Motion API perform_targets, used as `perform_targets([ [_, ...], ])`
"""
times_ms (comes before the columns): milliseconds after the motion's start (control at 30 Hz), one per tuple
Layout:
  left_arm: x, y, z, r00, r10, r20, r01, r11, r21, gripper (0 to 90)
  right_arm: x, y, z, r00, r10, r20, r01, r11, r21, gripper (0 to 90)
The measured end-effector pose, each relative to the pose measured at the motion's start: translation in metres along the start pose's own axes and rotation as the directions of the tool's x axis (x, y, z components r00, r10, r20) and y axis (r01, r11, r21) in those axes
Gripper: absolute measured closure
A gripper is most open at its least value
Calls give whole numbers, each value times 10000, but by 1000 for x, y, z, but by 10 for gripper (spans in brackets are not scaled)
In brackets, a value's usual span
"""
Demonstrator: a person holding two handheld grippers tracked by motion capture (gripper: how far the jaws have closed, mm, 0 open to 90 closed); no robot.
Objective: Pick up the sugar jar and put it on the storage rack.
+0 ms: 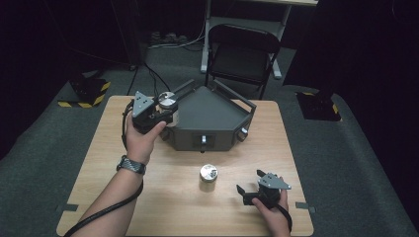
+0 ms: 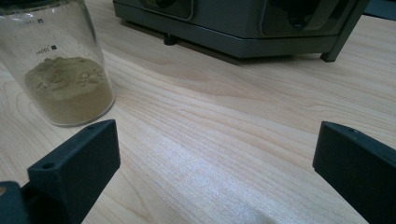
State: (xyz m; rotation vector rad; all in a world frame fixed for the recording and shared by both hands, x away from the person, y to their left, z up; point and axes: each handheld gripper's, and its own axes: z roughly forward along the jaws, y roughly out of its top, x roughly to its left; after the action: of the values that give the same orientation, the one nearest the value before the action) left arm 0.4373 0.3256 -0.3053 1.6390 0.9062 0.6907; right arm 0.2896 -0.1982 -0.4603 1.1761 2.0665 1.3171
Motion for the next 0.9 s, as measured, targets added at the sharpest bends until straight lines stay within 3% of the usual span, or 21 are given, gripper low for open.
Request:
perform_targets([
  [400,-8,-1,28,9999,106,80,-107,9999,131,333,-1,-1,0,10000,20,-44,-20,10000,-31,5],
  [900,-16,-14,59,10000,56,28,-57,9992,407,333,-3,0,0,9999,26,-132,-27,10000,-20,5],
])
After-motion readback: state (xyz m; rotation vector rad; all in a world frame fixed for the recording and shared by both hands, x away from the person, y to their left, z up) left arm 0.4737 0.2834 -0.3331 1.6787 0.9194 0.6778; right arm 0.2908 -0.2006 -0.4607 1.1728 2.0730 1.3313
